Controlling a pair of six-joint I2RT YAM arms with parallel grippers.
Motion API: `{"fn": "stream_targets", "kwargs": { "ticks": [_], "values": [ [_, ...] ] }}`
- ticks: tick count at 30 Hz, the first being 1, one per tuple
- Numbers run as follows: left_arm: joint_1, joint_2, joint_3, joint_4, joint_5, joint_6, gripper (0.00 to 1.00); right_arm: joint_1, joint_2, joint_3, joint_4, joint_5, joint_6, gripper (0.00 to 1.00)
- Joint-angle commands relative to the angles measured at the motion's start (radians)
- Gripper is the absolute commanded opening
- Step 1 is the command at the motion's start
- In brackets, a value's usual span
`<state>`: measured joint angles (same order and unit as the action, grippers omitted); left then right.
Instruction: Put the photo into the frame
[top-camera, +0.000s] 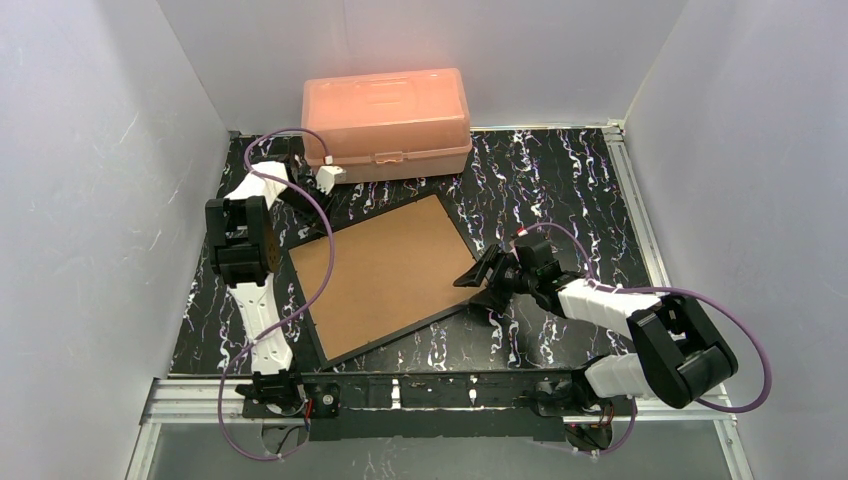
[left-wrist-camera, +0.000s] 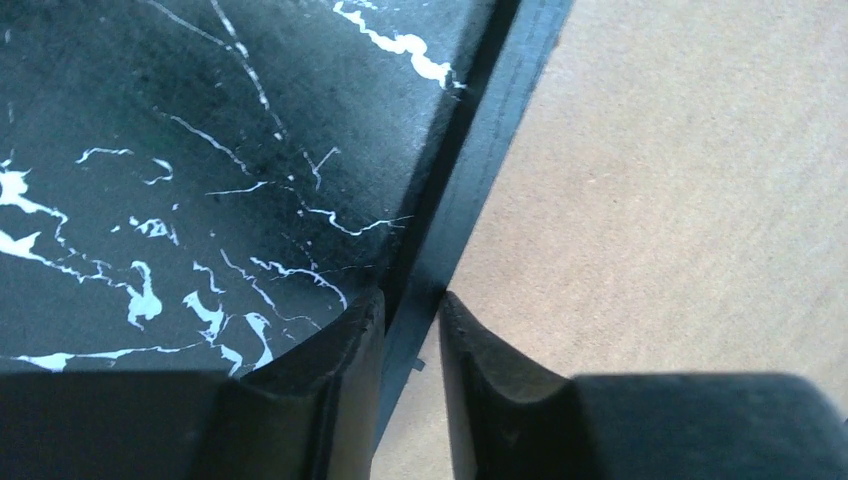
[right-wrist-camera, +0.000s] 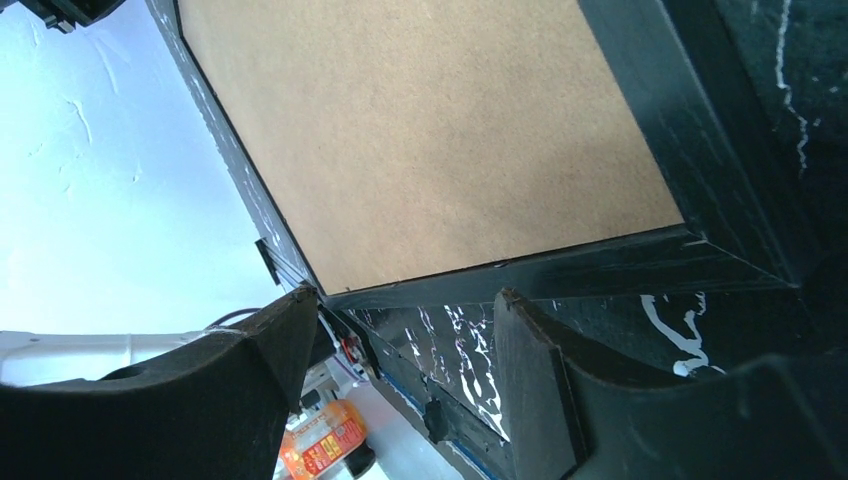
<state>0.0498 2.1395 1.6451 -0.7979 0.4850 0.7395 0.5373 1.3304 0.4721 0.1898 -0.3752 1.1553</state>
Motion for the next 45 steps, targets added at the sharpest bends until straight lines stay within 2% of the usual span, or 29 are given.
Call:
{"fn": "stream_targets", "kwargs": {
  "ticks": [1,3,5,45],
  "values": [
    [-0.008,0.019,0.018,-0.013,0.009,0.017,0.19,0.004,-0.022,-0.031,0.055,0.007,0.038,0.72],
    [-0.007,0.018,0.006,-0.014,0.008,0.022,0.13,0.004,-0.015,-0.031,0.064,0.000,0.044,0.72],
    [-0.008,0.015,-0.007,-0.014,0.004,0.025,0.10,0.004,-0.011,-0.027,0.053,0.001,0.041,0.71],
    [-0.008,-0.024,-0.081,-0.017,0.014,0.037,0.11,0.037,0.101,-0.039,0.104,0.036,0.050,0.66]
  ]
}}
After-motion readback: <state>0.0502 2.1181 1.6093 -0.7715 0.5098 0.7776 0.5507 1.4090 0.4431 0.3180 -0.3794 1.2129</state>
